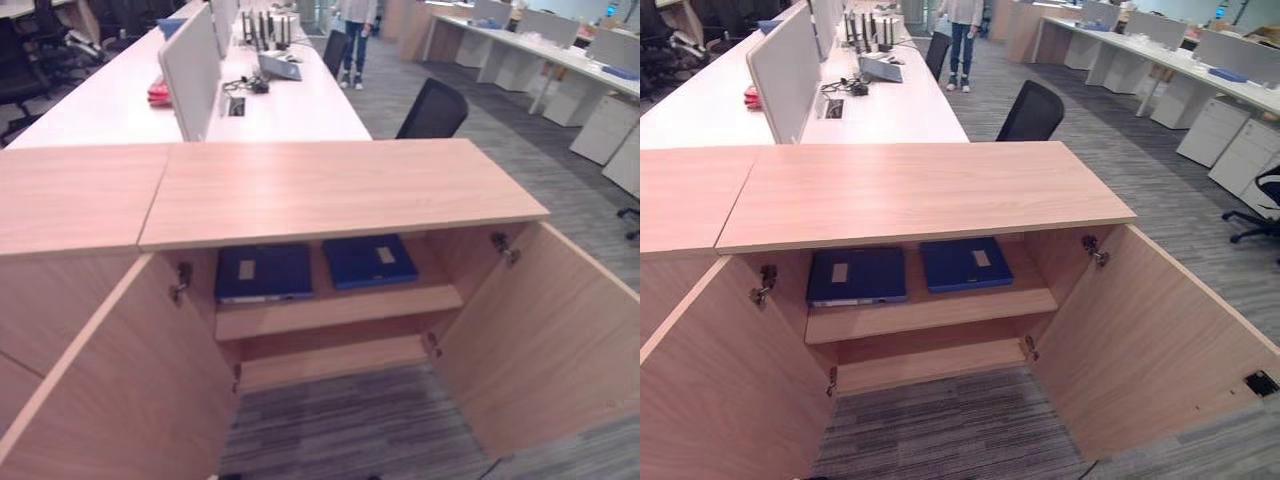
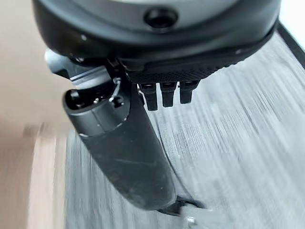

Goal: Put the empty folder in the office cabinet

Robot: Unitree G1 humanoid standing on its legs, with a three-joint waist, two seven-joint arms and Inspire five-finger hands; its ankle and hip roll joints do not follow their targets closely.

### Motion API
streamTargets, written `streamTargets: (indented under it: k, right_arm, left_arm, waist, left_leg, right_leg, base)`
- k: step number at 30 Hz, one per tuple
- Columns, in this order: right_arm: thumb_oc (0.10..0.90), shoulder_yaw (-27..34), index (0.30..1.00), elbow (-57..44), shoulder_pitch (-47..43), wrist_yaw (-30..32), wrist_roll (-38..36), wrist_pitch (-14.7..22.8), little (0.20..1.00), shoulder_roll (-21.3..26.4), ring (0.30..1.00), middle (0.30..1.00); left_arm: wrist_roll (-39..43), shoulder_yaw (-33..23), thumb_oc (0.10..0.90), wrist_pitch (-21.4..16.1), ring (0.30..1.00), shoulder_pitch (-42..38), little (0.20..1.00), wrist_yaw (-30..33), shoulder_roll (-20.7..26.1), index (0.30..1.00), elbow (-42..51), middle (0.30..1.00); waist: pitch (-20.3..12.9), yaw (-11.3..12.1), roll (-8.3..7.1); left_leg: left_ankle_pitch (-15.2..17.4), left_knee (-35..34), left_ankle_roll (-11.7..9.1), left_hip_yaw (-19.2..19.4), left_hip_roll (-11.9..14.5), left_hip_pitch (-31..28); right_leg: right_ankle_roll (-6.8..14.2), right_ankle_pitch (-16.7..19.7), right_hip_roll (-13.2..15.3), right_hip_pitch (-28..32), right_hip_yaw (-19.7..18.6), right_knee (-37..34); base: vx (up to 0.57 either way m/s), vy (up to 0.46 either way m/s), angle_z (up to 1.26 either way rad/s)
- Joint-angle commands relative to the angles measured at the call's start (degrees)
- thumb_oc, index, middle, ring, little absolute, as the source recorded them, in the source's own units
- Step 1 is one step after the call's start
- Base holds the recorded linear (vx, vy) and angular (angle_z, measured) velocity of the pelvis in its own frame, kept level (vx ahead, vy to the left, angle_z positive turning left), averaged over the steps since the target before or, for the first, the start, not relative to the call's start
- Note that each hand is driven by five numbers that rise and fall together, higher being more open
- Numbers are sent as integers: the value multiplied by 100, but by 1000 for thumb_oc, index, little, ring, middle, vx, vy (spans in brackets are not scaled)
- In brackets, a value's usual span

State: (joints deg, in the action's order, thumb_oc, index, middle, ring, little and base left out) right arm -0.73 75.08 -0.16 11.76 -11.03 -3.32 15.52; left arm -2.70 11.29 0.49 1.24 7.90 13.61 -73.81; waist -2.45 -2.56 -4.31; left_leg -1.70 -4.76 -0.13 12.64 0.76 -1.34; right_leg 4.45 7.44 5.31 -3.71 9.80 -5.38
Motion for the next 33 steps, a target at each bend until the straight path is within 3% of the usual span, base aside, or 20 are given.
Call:
streamTargets:
  k: [1,6,11,17,23,24,31,33]
  right_arm:
    - [800,250,900,174,-560,421,-561,256,900,595,900,900]
    - [800,780,900,-376,-386,702,-981,451,900,879,900,900]
    - [800,1249,900,-1362,-156,1091,-871,558,900,1260,900,900]
    - [800,1147,900,-1063,-200,1040,-595,420,900,1391,900,900]
    - [800,654,900,92,-325,702,-474,237,900,917,900,900]
    - [800,456,900,394,-347,552,-458,183,900,657,900,900]
    - [800,8,900,633,-411,347,-350,150,900,221,900,900]
    - [800,-195,900,596,-523,340,-245,164,900,99,900,900]
  left_arm:
    - [-123,-96,800,22,900,-146,900,-121,-123,900,-321,900]
    - [1,-254,800,56,900,-32,900,-149,-185,900,-341,900]
    - [152,-395,800,84,900,43,900,-125,-259,900,-331,900]
    - [226,-355,800,100,900,12,900,-91,-311,900,-387,900]
    - [222,-202,800,77,900,-56,900,-33,-332,900,-389,900]
    - [384,-227,800,45,900,-85,900,-23,-334,900,-315,900]
    - [628,-249,800,-32,900,-69,900,-59,-346,900,-167,900]
    - [709,-284,800,-50,900,-84,900,-54,-333,900,-154,900]
  waist:
    - [130,-57,-19]
    - [98,-251,28]
    - [98,-432,70]
    - [113,-411,77]
    - [153,-213,50]
    - [184,-87,31]
    - [356,259,19]
    - [533,452,14]
  left_leg:
    - [487,-24,32,-225,-172,-168]
    - [510,-24,21,-116,-140,-209]
    - [533,-24,21,-39,-126,-231]
    - [541,-24,16,-70,-128,-248]
    - [498,-24,-14,-270,-107,-276]
    - [475,-24,-37,-401,-94,-274]
    - [381,-3,-84,-850,-86,-256]
    - [384,195,-99,-1009,-82,-124]
  right_leg:
    - [423,-215,-99,119,205,38]
    - [422,-215,-133,98,106,38]
    - [416,-219,-161,87,32,38]
    - [401,-251,-165,128,47,38]
    - [354,-369,-171,281,203,38]
    - [327,-419,-162,352,326,38]
    - [267,-526,-126,519,712,38]
    - [236,-556,-92,548,896,38]
  base:
    - [13,-11,-8]
    - [10,-11,-17]
    - [7,-5,-15]
    - [4,-7,-7]
    - [25,-36,12]
    - [42,-73,44]
    - [42,-70,48]
    - [-5,-53,47]
